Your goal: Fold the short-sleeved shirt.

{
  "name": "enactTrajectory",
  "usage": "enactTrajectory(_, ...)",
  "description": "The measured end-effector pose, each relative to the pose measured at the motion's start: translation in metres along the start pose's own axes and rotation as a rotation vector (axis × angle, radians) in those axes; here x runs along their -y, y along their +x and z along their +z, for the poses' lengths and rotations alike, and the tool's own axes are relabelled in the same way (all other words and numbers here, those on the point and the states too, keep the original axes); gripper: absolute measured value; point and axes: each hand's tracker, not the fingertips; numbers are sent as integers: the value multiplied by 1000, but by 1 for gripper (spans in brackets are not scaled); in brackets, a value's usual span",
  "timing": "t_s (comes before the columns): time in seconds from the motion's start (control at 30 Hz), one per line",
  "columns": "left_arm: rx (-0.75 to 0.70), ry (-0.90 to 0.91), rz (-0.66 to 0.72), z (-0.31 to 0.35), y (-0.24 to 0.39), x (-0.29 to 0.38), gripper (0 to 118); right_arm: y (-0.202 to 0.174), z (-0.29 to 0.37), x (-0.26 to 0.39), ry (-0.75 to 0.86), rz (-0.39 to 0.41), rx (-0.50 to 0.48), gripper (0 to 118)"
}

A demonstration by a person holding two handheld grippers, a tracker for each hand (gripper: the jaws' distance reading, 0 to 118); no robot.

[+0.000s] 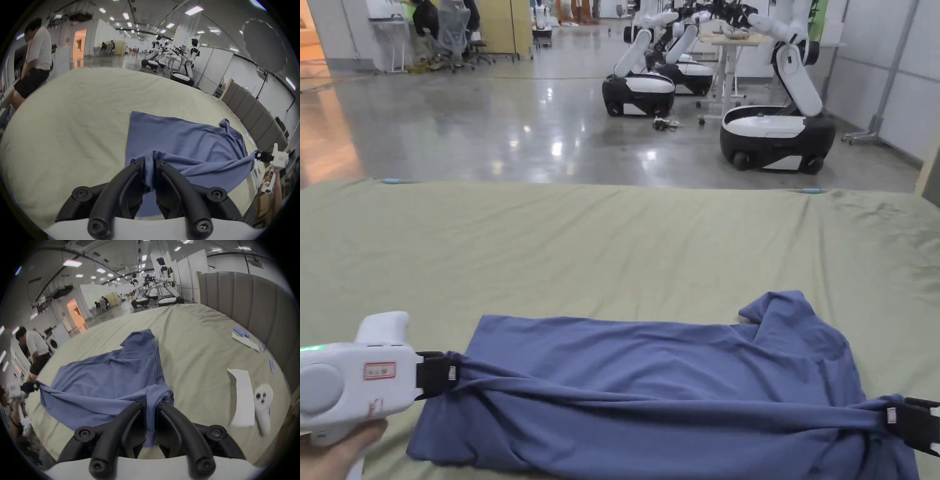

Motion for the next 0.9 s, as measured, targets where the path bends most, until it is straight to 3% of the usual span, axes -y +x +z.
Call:
enactTrajectory(0.13,-33,-9,57,-32,-5,-8,12,-8,-34,-8,-46,30,21,11)
enactTrajectory(0.2,-31,0,81,-32,-10,-4,32,-7,-42,-6,-68,24,19,16)
enactTrajectory(0.23,-15,36,102,-25,-14,-2,59,-5,-41,-4,-65,21,19,39)
enactTrajectory(0.27,7,66,106,-19,-24,-4,77,-4,-38,-3,-56,15,21,68)
enactTrajectory(0.3,32,125,115,-6,-26,-1,87,-3,-31,-1,-46,11,19,84)
enactTrajectory(0.43,90,304,58,73,-11,18,88,-8,32,11,168,5,-8,82)
enactTrajectory(0.63,35,497,-86,173,34,59,87,-35,136,40,458,44,-108,82)
enactTrajectory(0.77,-25,591,-253,217,69,100,83,-57,174,66,482,96,-91,81)
enactTrajectory(0.8,-37,603,-286,221,74,112,80,-63,181,74,491,113,-79,76)
enactTrajectory(0.9,-31,657,-345,242,92,144,46,-75,200,95,523,157,-84,33)
